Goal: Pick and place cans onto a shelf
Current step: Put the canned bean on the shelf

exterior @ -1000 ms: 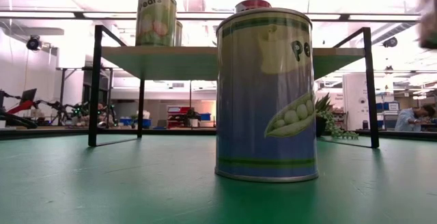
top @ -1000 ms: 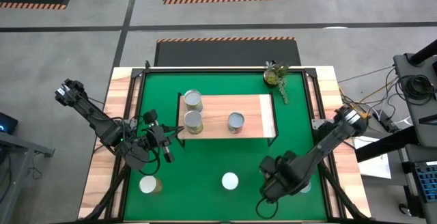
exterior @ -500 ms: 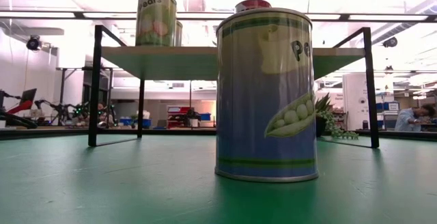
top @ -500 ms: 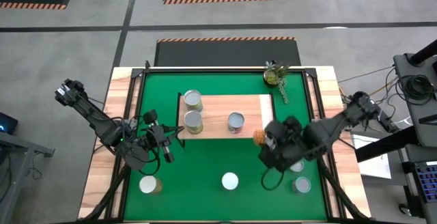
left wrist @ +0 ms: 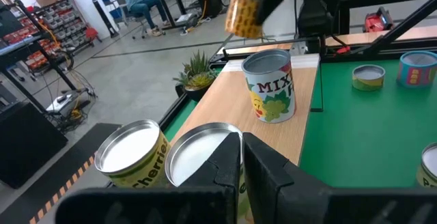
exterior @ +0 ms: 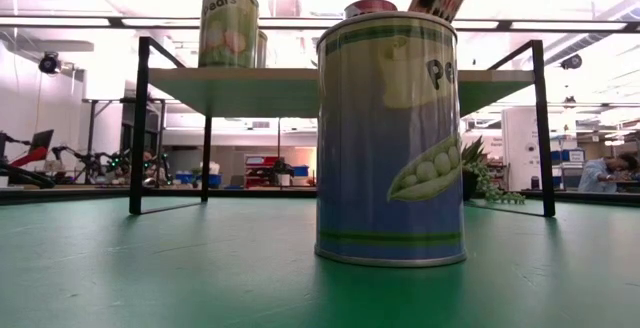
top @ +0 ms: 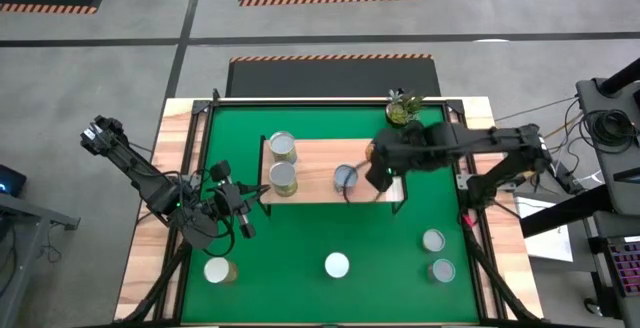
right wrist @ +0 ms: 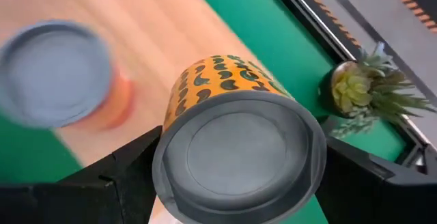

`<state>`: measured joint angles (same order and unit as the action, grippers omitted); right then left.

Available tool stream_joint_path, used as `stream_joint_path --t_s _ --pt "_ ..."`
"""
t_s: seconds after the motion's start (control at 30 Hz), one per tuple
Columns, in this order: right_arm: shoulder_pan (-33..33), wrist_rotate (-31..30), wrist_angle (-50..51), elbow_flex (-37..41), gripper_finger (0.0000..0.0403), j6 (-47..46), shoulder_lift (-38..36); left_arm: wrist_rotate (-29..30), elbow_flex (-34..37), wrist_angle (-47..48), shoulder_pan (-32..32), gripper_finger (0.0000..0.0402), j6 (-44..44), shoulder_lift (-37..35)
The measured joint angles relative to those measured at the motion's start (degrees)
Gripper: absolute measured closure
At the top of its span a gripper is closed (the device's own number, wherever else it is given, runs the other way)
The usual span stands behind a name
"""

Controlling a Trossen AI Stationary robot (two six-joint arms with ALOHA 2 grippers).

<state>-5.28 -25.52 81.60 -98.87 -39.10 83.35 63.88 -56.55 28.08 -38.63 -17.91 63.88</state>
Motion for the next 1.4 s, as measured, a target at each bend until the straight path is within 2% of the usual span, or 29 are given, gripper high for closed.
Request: stream_joint_path --t_s 0.3,0.73,1.03,1.4 --pt "6.35 2.98 -1.32 0.04 0.0101 4.96 2.25 0.00 0.00 0.04 -0.02 0.0402 0.67 0.00" --pt "7.48 6.65 -1.36 0.04 0.0101 9.65 10.56 0.00 0.00 0.02 0.00 0.0402 0.72 0.00" --pt "8.73 6.69 -1.53 0.09 0.0101 9.76 12.11 0.00 0.00 0.02 0.00 0.0402 0.71 0.00" --pt "9.08 6.67 -1.53 0.09 0.0054 9.56 12.04 0.00 0.00 0.02 0.00 0.0402 0.72 0.00"
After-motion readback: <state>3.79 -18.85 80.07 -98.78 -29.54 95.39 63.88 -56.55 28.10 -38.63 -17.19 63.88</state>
